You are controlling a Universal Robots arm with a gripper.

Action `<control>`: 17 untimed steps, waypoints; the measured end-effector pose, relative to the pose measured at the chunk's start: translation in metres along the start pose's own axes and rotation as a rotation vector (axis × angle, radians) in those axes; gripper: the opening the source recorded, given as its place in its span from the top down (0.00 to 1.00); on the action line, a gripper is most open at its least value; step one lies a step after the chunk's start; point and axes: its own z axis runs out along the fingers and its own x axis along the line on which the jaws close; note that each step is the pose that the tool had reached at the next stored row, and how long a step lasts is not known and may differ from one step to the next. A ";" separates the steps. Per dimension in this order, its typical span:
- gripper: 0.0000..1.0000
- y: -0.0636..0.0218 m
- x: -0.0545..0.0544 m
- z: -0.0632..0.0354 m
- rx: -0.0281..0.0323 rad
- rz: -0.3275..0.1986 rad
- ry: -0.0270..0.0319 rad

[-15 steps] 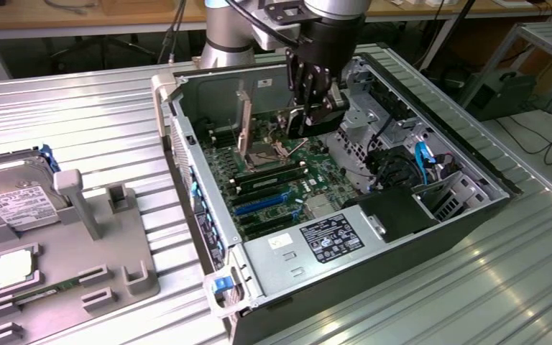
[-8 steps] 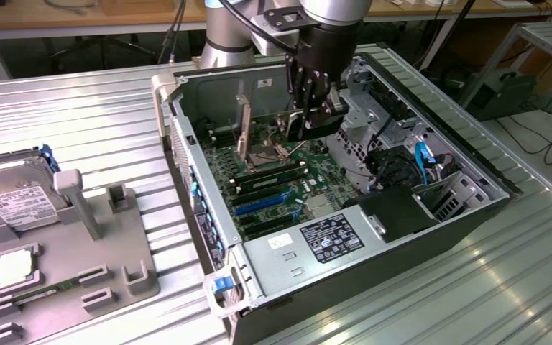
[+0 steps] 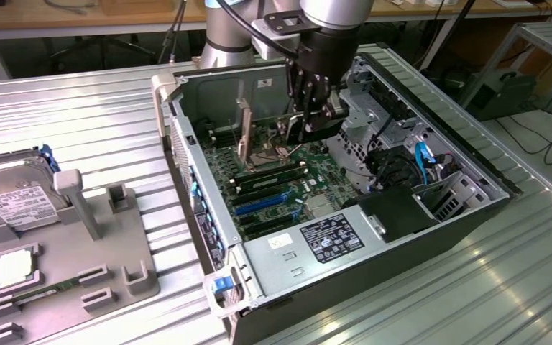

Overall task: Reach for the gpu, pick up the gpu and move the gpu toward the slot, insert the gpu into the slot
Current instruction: 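Insert the gpu into the slot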

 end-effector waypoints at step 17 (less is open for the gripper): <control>0.72 0.0092 0.003 0.0062 -0.0021 -0.006 0.0021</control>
